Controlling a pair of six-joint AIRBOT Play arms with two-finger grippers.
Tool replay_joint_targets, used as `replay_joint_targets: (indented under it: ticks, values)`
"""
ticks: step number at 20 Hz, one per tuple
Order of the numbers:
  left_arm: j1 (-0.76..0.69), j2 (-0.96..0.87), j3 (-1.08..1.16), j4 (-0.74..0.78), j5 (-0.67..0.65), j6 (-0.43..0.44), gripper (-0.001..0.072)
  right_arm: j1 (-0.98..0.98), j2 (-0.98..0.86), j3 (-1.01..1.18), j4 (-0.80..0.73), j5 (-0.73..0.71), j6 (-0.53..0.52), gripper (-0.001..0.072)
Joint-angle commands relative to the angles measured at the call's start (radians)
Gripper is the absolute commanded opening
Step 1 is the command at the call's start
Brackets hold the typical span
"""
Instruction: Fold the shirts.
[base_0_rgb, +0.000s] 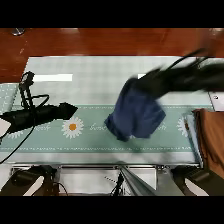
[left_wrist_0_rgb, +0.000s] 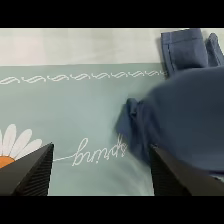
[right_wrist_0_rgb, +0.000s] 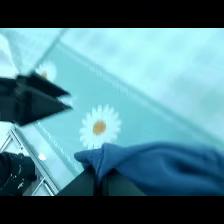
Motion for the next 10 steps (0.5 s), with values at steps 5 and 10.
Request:
replay_joint_targets:
  ticks: [5,10]
  values:
    - [-0.028,-0.024,-0.002,-0.008,-0.016,0.0,0.0703,0.093,-0.16,-0.211,0.055,-0.188,0.066,0.0617]
    - [-0.005,-0.024,-0.002,0.0,-0.259,0.0,0.0703,-0.439,-0.052,-0.046,-0.112,0.059,0.028,0.0615]
